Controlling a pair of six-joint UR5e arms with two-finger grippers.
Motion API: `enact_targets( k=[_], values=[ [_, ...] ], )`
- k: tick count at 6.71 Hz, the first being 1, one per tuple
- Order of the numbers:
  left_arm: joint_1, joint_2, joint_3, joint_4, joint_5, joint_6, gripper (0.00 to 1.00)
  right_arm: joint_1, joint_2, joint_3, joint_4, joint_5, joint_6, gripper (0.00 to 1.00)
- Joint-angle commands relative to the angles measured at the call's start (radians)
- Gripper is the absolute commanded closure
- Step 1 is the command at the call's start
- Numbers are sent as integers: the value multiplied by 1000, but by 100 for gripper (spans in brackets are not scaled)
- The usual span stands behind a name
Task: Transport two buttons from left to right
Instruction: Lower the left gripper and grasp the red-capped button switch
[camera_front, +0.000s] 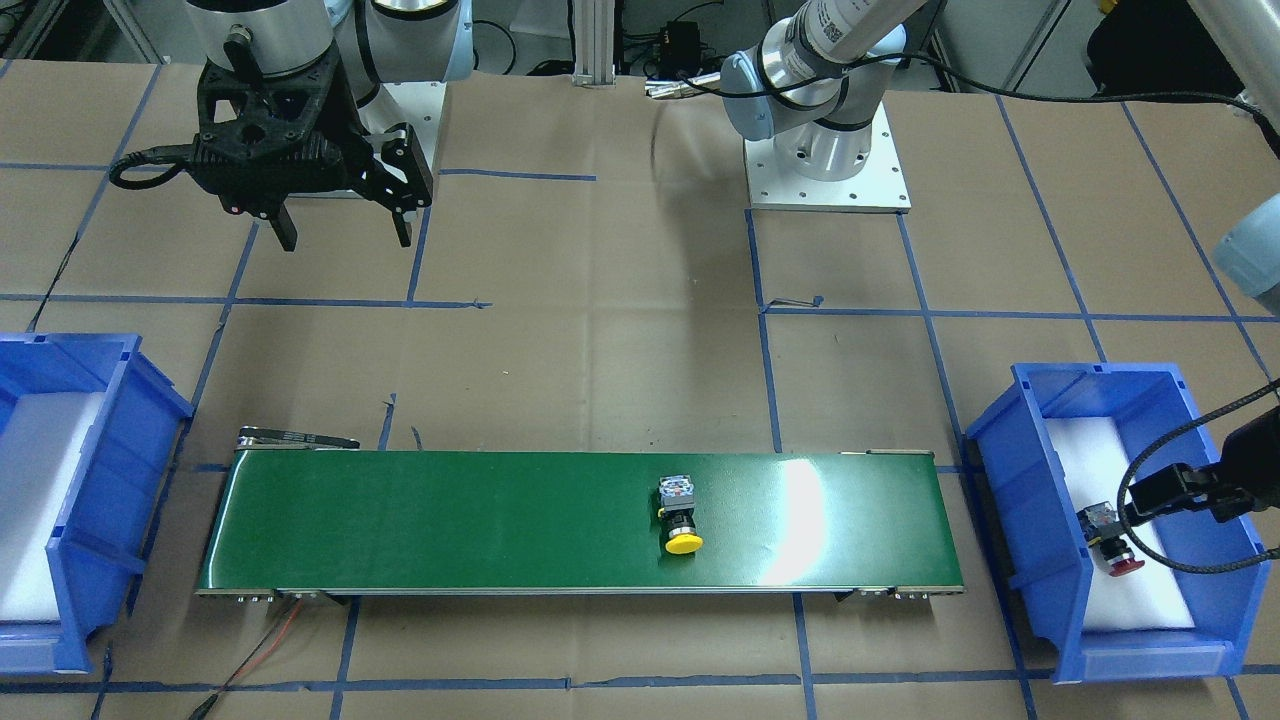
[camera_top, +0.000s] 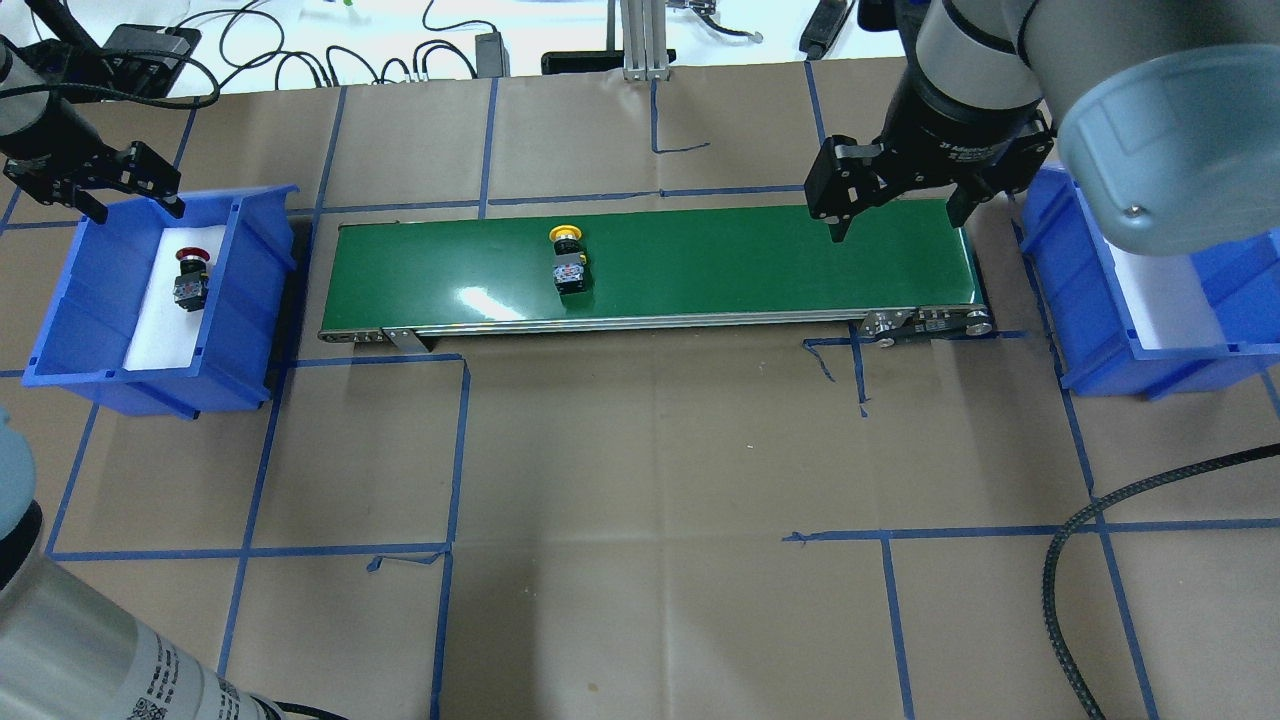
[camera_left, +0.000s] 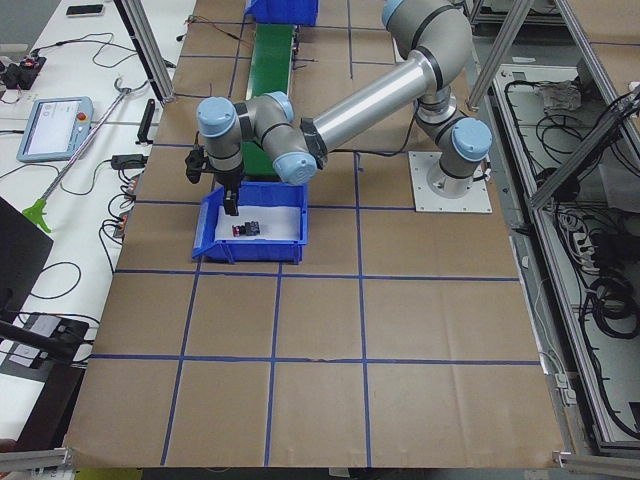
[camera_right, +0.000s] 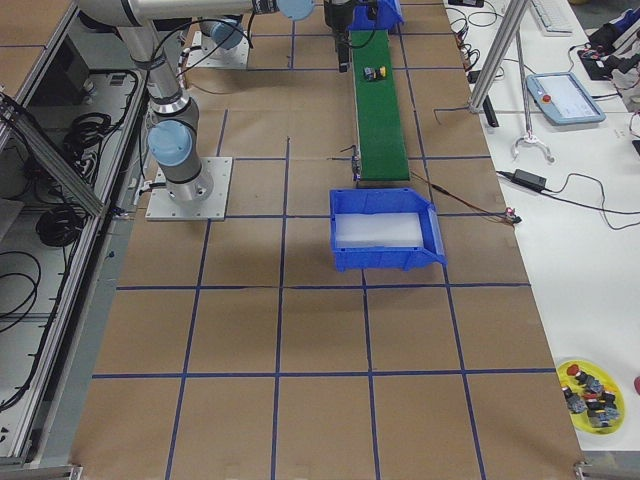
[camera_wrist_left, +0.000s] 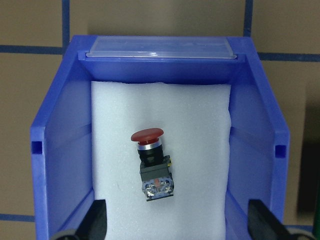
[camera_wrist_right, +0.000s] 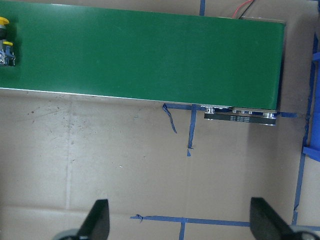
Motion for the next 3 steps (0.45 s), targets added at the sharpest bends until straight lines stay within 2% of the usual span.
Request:
enact_targets(
  k=[1,3],
  values=[
    [9,-59,-31,88,-1,23,0,0,1,-1,1,0,0,0],
    [12,-67,-135,250,2,25,0,0,1,-1,-1,2,0,0]
  ],
)
